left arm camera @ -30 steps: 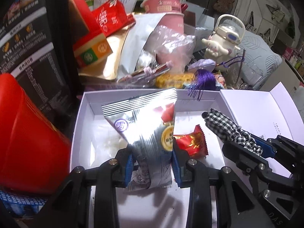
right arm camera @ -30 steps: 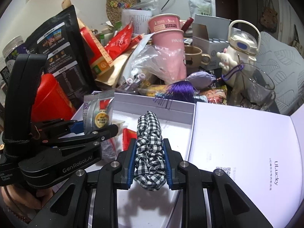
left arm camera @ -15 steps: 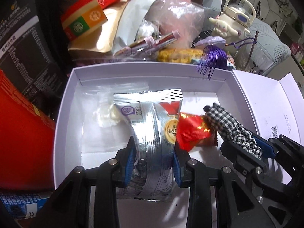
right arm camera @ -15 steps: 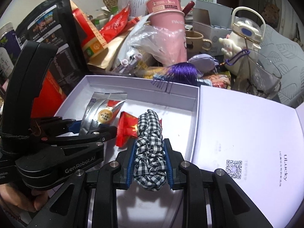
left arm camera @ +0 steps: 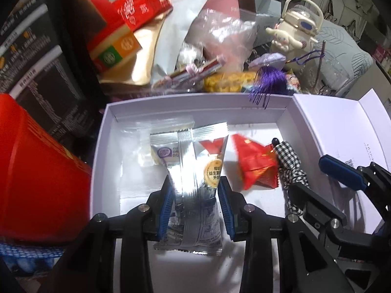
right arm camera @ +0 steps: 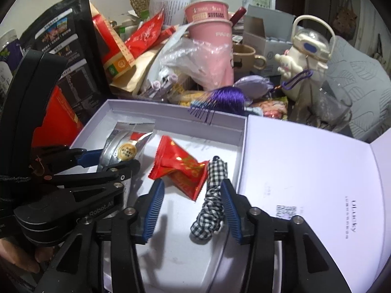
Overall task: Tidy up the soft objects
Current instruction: 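Lower the foil bag and scrunchie into the box and open both grippers, then withdraw both grippers from the box toward the items on the table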
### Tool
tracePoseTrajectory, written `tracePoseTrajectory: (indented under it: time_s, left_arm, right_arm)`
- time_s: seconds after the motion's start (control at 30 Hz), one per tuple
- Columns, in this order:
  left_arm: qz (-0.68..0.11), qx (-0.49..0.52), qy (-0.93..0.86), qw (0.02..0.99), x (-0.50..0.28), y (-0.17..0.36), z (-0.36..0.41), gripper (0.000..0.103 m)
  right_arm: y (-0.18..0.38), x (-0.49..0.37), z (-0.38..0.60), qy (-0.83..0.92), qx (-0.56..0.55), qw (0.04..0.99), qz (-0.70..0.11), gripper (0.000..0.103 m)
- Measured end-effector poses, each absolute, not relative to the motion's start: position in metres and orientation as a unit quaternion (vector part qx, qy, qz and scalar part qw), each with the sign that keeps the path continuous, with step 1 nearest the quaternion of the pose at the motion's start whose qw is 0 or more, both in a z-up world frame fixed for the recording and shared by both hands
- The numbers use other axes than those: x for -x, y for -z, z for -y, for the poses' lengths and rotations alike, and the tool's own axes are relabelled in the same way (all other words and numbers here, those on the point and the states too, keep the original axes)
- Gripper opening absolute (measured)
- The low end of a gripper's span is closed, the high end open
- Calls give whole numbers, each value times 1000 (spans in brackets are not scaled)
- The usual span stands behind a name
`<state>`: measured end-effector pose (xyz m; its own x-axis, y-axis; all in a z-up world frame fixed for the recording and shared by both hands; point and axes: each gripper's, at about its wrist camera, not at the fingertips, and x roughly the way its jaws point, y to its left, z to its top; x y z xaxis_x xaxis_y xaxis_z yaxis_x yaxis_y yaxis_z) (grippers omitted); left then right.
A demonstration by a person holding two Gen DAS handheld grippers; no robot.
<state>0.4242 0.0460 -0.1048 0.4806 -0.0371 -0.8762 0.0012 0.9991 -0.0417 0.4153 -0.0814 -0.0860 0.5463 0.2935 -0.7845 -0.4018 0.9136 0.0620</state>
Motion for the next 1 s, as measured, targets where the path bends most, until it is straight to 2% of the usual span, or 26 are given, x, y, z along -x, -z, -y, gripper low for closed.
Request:
tracePoseTrajectory:
  time_s: [0.13,0.23,0.83,1.0]
  left_arm:
    - [-494,9,10,869,-419,92,-42,36]
    - [-478,7,13,878,-413,79,-43,37]
    - [-338,0,27,941,-337,-18,-46,37]
    - [-307,8,43,951,-310,-40,-43,38]
  right_arm:
    - [74,-408,83,-195,71,886,-415,52]
    - [65,-402,85,-199,71,891,-403,60]
    - [-20,-346,116,-199,57,936,-284,60]
    - [-39,-321,125,-208,51,943,-253,64]
